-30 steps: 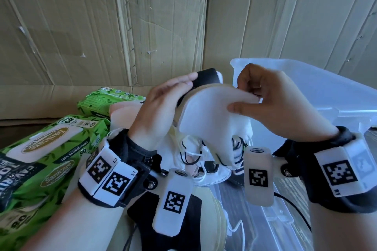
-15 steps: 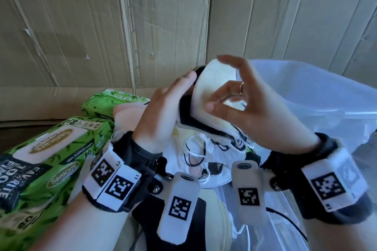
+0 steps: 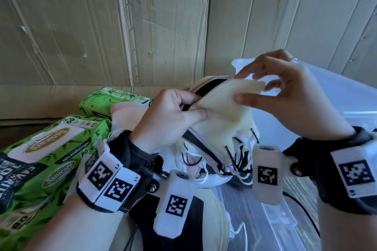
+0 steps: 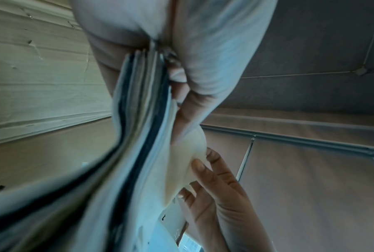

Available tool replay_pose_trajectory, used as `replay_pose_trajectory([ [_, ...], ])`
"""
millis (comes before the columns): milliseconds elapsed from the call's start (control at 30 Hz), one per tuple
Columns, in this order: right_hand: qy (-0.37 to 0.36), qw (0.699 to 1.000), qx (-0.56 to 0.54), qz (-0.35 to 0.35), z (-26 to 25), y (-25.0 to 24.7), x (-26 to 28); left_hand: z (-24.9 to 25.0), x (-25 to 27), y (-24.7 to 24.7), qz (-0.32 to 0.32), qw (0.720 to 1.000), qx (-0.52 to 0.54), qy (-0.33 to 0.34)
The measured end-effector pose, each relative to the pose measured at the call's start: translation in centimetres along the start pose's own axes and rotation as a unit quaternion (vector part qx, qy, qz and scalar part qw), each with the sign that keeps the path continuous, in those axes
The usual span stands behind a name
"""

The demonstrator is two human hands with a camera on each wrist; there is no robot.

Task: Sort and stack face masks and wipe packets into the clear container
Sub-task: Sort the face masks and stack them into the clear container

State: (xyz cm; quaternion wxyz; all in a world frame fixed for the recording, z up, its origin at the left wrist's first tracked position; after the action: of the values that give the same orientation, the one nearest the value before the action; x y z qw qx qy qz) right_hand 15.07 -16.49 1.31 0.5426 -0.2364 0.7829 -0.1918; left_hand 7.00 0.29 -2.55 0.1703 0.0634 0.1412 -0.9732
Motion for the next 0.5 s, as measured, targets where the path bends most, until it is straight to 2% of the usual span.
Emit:
replay_pose_trajectory([
  [200, -0.009, 0.995, 0.025, -0.097, -0.6, 1.2, 0.1, 0.1, 0.1, 0.2, -0.001, 0.999, -0.044, 0.015],
  [333, -0.012, 0.993, 0.025, -0.118, -0.9, 1.8, 0.0, 0.0, 0.1, 0.4, 0.003, 0.997, -0.079, 0.015],
  [500, 0.036, 0.987, 0.071, -0.139, -0.6, 1.6, 0.2, -0.3, -0.2, 0.2, 0.025, 0.995, -0.088, 0.023],
])
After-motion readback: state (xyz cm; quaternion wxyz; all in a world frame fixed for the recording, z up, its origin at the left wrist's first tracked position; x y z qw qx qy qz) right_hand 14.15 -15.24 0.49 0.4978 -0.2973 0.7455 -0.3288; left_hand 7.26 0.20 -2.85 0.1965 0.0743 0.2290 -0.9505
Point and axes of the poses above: each hand's wrist, its own x-axis away from the middle knuckle, its own y-axis out of the palm, z = x × y, the point moved 3 cm from there along -x, towards the middle knuckle, and after that the axes turned 14 degrees about -y, right-handed, at the moved point
